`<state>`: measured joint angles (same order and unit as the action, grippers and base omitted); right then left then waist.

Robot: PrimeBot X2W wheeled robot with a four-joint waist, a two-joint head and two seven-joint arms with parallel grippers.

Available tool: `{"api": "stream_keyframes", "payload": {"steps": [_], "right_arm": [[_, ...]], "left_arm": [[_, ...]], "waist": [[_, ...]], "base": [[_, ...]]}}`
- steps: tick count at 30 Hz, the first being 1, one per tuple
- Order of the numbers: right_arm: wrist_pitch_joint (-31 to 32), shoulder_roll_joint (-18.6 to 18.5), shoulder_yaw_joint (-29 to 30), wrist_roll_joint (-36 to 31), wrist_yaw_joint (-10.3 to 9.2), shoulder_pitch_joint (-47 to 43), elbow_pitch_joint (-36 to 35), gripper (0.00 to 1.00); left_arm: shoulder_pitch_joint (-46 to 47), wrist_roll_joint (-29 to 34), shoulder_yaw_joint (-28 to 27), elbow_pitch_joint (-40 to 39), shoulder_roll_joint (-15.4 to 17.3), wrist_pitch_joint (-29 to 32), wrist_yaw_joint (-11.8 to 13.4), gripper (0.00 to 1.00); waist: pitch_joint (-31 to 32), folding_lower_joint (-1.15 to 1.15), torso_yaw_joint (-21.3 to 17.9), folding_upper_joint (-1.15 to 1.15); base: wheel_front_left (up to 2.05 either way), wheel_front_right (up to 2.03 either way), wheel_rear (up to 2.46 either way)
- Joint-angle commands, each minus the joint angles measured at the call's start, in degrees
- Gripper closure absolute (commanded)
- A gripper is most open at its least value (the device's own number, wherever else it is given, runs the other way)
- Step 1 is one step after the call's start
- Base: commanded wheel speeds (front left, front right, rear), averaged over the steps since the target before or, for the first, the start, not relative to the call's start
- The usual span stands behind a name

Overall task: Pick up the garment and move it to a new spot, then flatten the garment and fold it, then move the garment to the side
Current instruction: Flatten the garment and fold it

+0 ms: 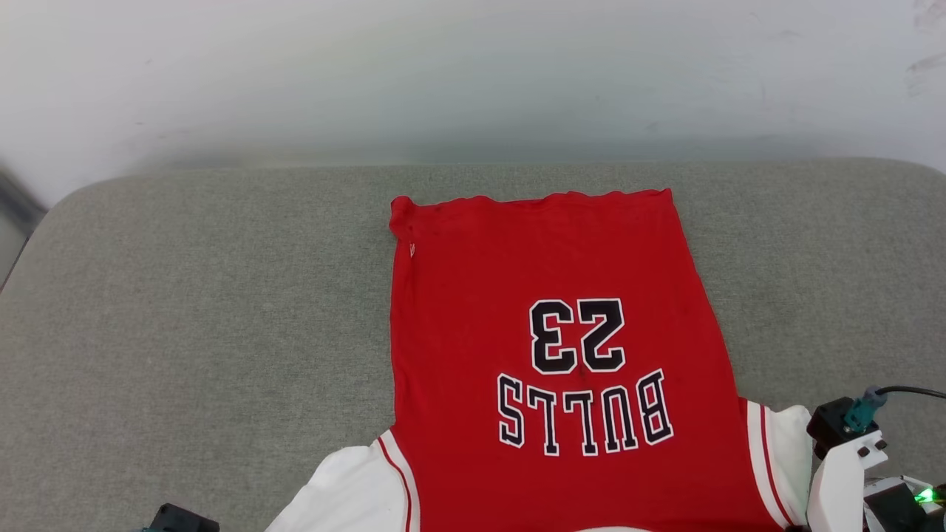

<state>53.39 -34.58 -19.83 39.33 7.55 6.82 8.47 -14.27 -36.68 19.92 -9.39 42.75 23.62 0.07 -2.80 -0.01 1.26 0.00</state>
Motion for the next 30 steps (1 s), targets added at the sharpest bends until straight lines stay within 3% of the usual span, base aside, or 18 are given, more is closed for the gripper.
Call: {"api": "stream_keyframes", "payload": {"steps": [1,8,9,10,17,22,30], "right_arm": [[0.6,0.1,1.2,-0.8,-0.11,-1.8,-0.8,1.0],[3.3,2.2,4.6,-2.6,-0.1,-5.1,-6.0,0.98],[3.9,1.7,4.8,-2.9,-0.1,-5.1,-7.1,0.16],[4.9,1.3,5.0,-2.9,-0.1,-5.2,-7.6,0.0],[10.5,1.1,11.3,-0.2,-0.09,-2.0,-15.3,0.0],[15.1,3.1,17.4,-0.8,-0.09,4.9,-20.1,0.0],[26.1,7.3,22.8,-6.3,-0.09,21.2,-18.5,0.0]], "left_arm": [[-0.9,-0.2,-0.2,-0.3,0.5,0.4,0.5,1.0],[0.0,-0.8,0.3,-1.6,-0.4,0.2,0.1,1.0],[0.1,-1.0,0.6,-1.8,-0.4,0.6,-0.2,1.0],[0.2,-1.4,0.8,-2.1,-0.5,0.8,-0.4,1.0],[1.8,-1.2,1.5,-5.8,-1.1,1.3,-0.7,1.0],[3.2,-0.3,1.7,-10.9,-0.4,2.4,-0.4,1.0],[8.0,2.1,3.7,-17.1,-0.8,3.9,-1.9,1.0]], "waist": [[-0.1,0.01,0.0,0.0],[-0.7,0.01,-0.3,0.0],[-0.9,0.01,-0.3,0.0],[-1.1,0.01,-0.3,0.0],[-4.2,0.01,1.2,0.0],[-8.5,0.01,3.8,0.0],[-18.1,0.01,10.9,0.0]], "base": [[0.0,0.0,0.0],[0.0,0.0,0.0],[0.0,0.0,0.0],[0.0,0.0,0.0],[0.0,0.0,0.0],[0.0,0.0,0.0],[0.0,0.0,0.0]]}}
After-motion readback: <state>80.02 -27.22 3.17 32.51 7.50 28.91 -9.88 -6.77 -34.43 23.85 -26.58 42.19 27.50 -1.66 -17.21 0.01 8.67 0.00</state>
